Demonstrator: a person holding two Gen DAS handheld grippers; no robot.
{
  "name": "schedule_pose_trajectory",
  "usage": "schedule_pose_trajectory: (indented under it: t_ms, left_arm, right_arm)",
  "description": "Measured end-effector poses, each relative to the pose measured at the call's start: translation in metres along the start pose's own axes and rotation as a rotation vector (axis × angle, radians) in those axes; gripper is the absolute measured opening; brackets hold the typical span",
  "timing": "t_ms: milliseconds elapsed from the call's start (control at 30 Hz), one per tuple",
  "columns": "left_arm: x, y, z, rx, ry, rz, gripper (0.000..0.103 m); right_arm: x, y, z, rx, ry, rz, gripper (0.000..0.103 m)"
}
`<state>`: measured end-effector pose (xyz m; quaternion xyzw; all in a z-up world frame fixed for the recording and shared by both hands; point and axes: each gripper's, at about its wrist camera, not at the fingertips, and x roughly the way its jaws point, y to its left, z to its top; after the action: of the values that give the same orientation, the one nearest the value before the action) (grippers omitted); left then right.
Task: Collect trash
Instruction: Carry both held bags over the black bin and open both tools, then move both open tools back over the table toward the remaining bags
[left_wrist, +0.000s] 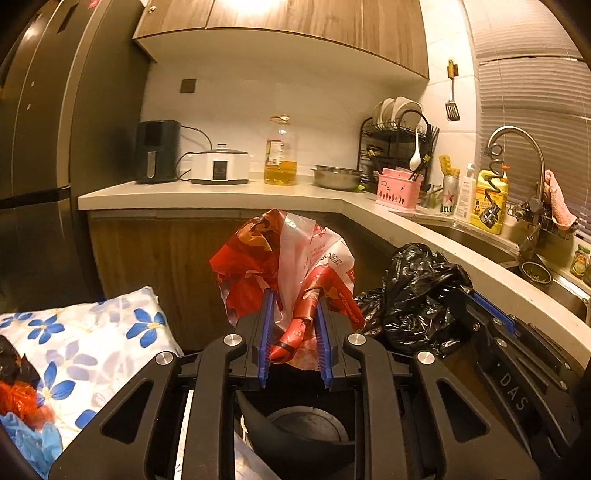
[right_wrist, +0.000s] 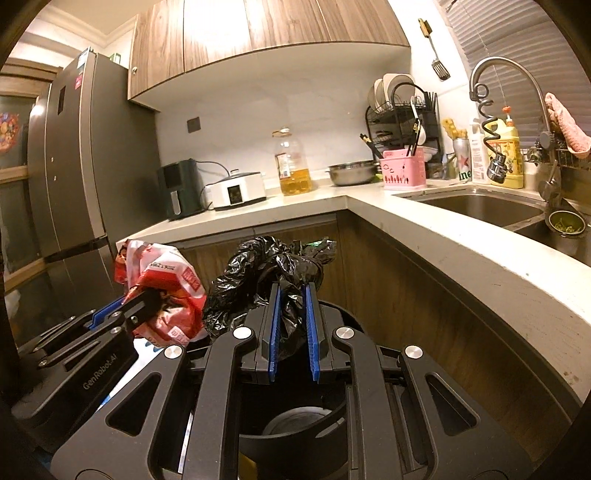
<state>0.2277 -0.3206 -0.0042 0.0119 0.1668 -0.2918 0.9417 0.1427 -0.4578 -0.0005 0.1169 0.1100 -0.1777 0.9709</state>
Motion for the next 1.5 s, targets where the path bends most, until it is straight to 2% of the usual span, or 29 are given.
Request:
schedule_pose_trajectory:
  t_ms: [367, 467, 533, 667, 733, 900, 1000, 1167, 1233, 1300, 1500]
  left_arm:
    - [0.019, -0.001, -0.003, 0.007, 0.026, -0.022, 0.028]
    - [0.023, -0.001, -0.005, 0.006, 0.036, -0.032, 0.031]
    - [0.026, 0.0, -0.006, 0.017, 0.04, -0.03, 0.037]
    - [0.027, 0.004, -0.008, 0.008, 0.038, -0.012, 0.06]
    - [0.027, 0.007, -0.008, -0.003, 0.039, -0.005, 0.062]
    - [0.022, 0.017, -0.01, -0.029, 0.043, 0.03, 0.078]
    - [0.013, 0.022, -0.013, -0.034, 0.038, 0.067, 0.084]
    - [-0.005, 0.027, -0.019, -0.019, 0.039, 0.141, 0.088]
    - [-0.012, 0.029, -0.021, -0.012, 0.041, 0.167, 0.09]
    - [-0.019, 0.033, -0.023, -0.011, 0.045, 0.202, 0.095]
    - [-0.042, 0.045, -0.027, -0.046, 0.038, 0.248, 0.097]
  right_arm:
    - [0.014, 0.0, -0.002, -0.004, 0.006, 0.015, 0.016]
    - [0.019, -0.002, -0.003, 0.001, 0.017, 0.024, 0.017]
    - [0.023, -0.004, -0.002, 0.001, 0.023, 0.023, 0.019]
    - [0.026, -0.007, -0.004, 0.012, 0.032, 0.02, 0.029]
    - [0.026, -0.01, -0.004, 0.019, 0.032, 0.012, 0.034]
    - [0.021, -0.015, -0.003, 0.037, 0.029, -0.006, 0.046]
    - [0.015, -0.011, -0.005, 0.026, 0.022, -0.011, 0.055]
    - [0.004, -0.001, -0.008, -0.002, 0.015, -0.015, 0.071]
    - [-0.001, 0.003, -0.01, -0.005, 0.014, -0.013, 0.074]
    - [-0.004, 0.006, -0.011, -0.007, 0.019, -0.014, 0.077]
    - [-0.022, 0.016, -0.013, -0.022, 0.007, -0.008, 0.081]
